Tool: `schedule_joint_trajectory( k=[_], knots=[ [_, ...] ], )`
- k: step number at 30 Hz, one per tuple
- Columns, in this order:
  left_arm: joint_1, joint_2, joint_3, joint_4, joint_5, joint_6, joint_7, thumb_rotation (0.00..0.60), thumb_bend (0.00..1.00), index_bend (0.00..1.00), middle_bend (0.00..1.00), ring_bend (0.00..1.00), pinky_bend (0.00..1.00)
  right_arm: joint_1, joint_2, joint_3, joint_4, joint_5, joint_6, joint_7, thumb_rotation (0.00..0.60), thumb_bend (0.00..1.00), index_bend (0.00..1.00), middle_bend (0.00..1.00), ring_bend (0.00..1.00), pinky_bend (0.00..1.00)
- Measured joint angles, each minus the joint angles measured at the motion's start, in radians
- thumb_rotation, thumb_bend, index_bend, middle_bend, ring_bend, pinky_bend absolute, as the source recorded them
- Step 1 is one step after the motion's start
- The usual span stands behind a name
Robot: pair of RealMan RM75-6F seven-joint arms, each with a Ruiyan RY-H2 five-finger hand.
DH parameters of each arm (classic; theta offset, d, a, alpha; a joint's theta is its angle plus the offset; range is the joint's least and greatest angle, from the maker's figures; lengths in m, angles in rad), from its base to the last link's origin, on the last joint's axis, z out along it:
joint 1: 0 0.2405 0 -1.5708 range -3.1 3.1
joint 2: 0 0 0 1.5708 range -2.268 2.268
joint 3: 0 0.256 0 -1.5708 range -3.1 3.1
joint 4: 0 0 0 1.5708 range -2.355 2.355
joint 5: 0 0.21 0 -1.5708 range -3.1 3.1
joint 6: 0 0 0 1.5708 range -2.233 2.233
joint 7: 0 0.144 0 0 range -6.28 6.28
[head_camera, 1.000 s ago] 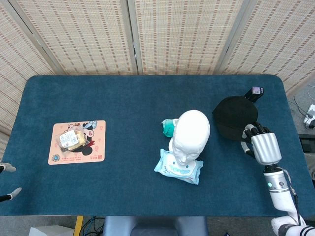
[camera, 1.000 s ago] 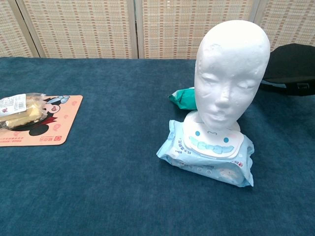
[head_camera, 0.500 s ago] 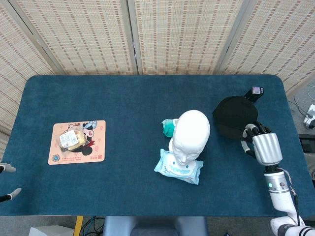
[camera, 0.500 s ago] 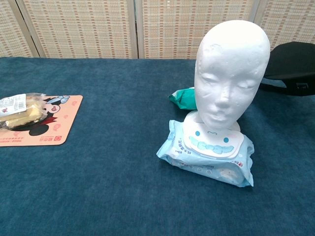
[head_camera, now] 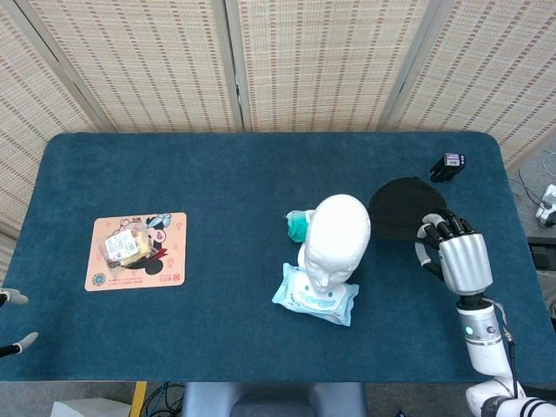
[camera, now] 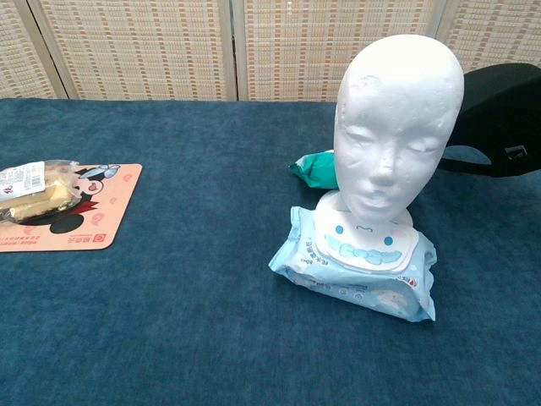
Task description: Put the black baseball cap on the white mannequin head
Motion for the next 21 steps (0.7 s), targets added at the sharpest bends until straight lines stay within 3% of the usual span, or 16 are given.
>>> schedule_joint_trajectory(
  k=[21],
  knots=[
    [0.003,0.007,0.001,-0.009,0.004,0.005,-0.003,0.600,0.09,0.40,0.32,0.20,0.41,0.014,0.061,0.106,-0.132,0.007,0.096,-0.091,0.600,0.59,0.60,0.43,0.25,0.45]
  ],
)
